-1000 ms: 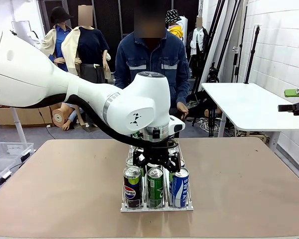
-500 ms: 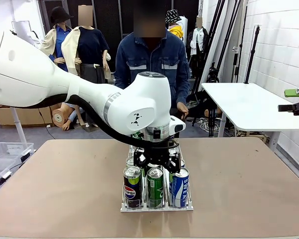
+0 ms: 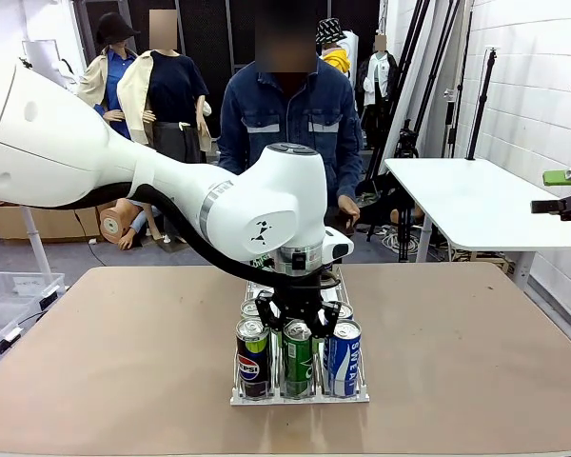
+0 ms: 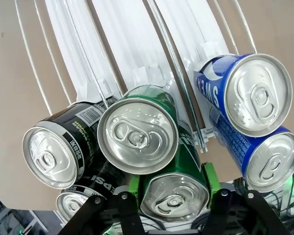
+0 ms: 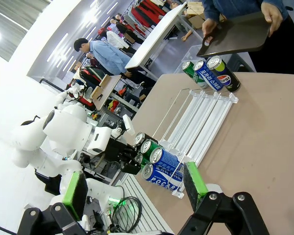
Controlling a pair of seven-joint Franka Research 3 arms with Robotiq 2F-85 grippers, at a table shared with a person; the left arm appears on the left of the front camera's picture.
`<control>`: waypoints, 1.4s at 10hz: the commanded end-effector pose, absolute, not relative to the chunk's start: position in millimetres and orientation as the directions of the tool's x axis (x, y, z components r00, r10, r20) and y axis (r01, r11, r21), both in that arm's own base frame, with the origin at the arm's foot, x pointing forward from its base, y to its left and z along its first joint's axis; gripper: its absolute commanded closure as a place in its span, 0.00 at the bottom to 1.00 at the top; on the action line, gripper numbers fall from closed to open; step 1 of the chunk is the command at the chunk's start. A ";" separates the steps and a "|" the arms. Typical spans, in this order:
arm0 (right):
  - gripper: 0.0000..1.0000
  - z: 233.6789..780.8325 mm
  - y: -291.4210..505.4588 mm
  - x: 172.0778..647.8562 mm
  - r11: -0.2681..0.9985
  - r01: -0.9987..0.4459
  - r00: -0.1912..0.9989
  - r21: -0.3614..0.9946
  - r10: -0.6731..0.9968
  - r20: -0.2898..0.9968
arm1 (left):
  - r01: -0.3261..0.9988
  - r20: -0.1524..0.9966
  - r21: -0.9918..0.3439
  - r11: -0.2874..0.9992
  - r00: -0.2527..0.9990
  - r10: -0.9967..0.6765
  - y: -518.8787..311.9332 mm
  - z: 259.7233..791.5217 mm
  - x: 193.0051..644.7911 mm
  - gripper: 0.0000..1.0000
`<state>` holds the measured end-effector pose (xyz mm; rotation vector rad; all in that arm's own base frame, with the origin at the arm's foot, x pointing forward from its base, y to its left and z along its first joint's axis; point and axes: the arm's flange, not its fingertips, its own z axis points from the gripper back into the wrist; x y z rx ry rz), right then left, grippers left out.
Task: Retrieve and hand over the desired beverage to the person.
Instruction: Pick up a can of the same type that the person held from the Automatic Can Dispenser.
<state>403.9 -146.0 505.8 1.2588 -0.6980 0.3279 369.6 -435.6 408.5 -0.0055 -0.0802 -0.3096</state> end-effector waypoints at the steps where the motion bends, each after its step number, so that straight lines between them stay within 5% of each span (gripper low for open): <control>1: 0.00 506.5 -146.4 403.3 0.284 -0.592 0.750 0.754 -0.149 0.645 | 0.300 0.083 0.026 0.953 0.950 -0.301 -439.7 404.1 367.1 0.93; 2: 0.00 506.5 -146.4 403.3 0.284 -0.592 0.750 0.754 -0.149 0.645 | 0.302 0.085 0.027 0.953 0.949 -0.303 -439.4 403.8 366.6 1.00; 12: 0.00 506.5 -146.4 403.3 0.284 -0.592 0.750 0.754 -0.149 0.645 | 0.305 0.080 0.007 0.952 0.949 -0.304 -435.7 408.6 369.7 1.00; 14: 0.00 506.5 -146.4 403.3 0.284 -0.592 0.750 0.754 -0.149 0.645 | 0.319 0.126 -0.010 0.948 0.941 -0.315 -432.6 457.2 364.3 1.00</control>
